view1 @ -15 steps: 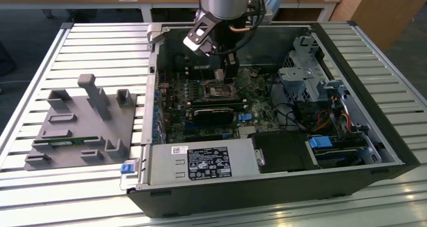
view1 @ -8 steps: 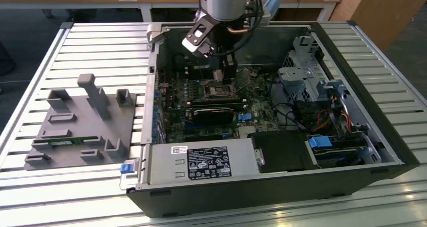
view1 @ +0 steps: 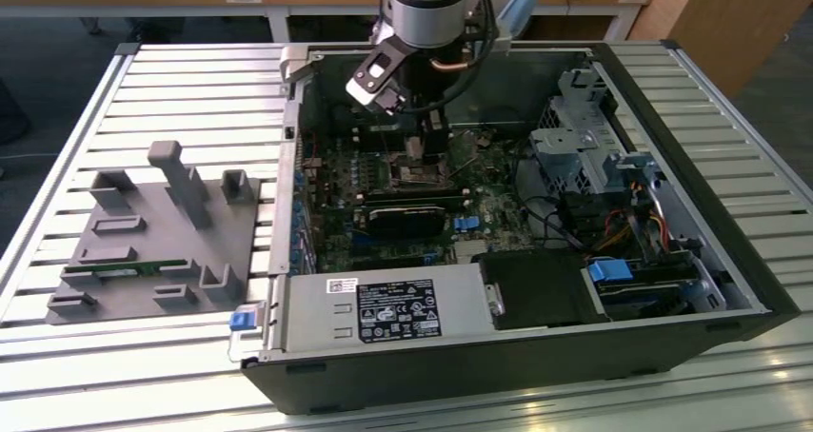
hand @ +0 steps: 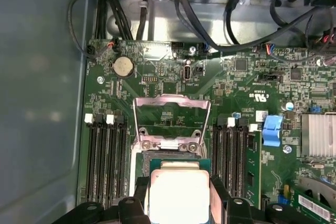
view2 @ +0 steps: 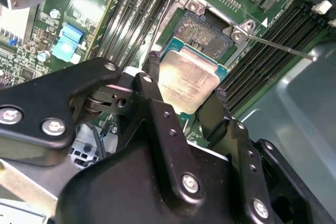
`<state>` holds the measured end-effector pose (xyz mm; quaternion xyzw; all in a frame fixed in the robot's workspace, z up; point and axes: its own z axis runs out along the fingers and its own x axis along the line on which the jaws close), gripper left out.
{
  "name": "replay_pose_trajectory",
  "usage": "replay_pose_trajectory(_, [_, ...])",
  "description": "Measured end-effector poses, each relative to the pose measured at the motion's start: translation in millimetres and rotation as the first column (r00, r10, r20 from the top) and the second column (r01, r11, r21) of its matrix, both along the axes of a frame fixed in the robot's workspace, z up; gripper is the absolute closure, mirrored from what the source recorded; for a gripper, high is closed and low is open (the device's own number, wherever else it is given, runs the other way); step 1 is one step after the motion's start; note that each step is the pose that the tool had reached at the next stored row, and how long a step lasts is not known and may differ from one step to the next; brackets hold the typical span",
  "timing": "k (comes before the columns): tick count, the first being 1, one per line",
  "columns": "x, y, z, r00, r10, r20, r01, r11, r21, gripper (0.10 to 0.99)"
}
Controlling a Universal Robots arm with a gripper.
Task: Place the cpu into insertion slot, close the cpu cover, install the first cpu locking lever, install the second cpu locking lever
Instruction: 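Place the cpu into insertion slot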
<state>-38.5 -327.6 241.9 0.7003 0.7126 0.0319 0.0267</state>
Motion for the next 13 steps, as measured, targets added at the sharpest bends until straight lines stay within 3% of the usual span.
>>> replay_pose_trajectory(13, [-3.0,3.6,-19.1,0.9999,0.016,0.0,-0.016,0.9999,0.0,0.545])
